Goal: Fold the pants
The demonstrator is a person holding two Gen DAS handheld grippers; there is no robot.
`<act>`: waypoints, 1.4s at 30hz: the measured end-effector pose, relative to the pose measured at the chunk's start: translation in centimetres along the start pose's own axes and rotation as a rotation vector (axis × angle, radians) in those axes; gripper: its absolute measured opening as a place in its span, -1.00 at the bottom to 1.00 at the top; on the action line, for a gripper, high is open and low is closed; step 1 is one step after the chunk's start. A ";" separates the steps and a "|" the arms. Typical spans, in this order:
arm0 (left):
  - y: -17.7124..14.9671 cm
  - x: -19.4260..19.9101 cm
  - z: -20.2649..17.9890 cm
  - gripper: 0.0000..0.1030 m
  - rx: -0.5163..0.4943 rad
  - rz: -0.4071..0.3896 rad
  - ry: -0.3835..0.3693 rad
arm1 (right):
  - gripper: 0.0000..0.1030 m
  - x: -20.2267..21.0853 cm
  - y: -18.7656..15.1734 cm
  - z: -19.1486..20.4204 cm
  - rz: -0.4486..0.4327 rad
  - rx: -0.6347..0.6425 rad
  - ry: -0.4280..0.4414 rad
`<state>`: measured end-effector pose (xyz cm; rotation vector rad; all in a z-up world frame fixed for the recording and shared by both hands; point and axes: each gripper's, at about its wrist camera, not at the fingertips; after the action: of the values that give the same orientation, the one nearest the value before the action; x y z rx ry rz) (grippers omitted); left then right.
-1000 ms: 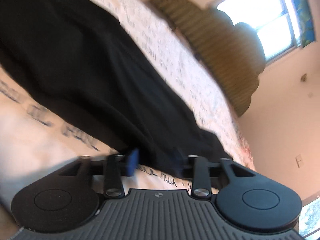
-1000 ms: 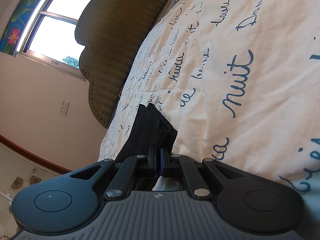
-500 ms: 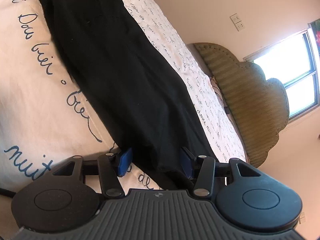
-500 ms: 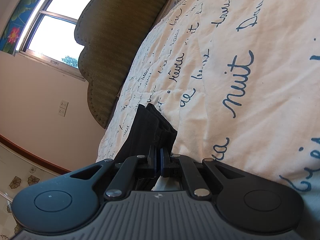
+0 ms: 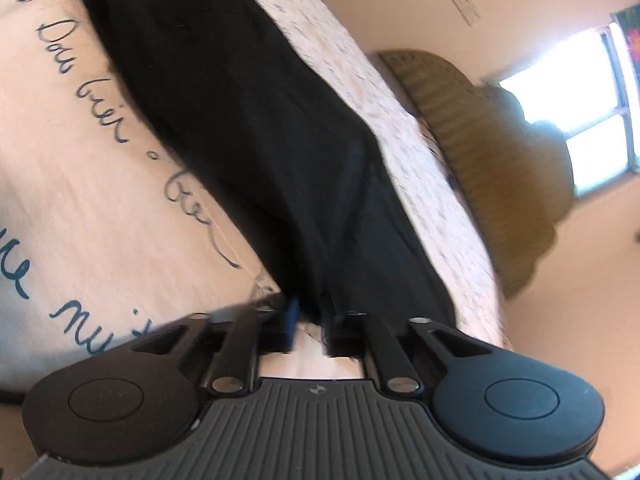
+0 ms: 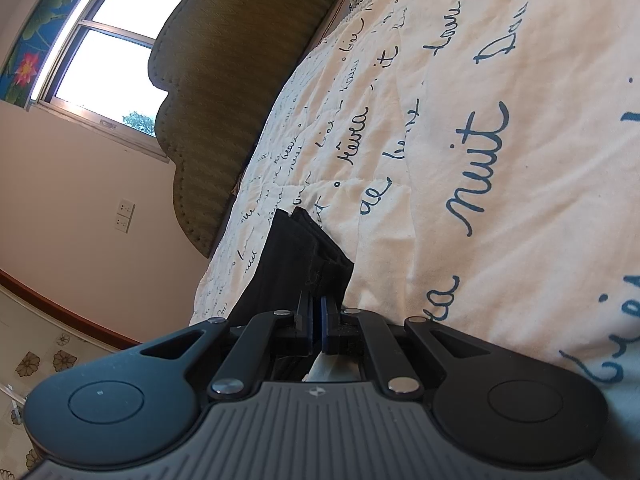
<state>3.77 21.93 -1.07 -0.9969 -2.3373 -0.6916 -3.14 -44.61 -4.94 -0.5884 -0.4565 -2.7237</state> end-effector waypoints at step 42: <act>5.1 5.3 3.7 -0.20 0.073 -0.548 0.443 | 0.65 -3.2 -4.5 7.8 -0.060 0.358 -0.208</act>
<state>3.47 29.93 0.77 -0.1262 -2.2056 -0.9113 0.64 -36.91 -0.71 -0.7680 -1.0015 -2.5527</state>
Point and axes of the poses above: each gripper's, at about its wrist camera, not at the fingertips, and x roughly against the way its jaws point, z to its left, y to its top, and after that the axes turned 11 degrees about z, right-handed
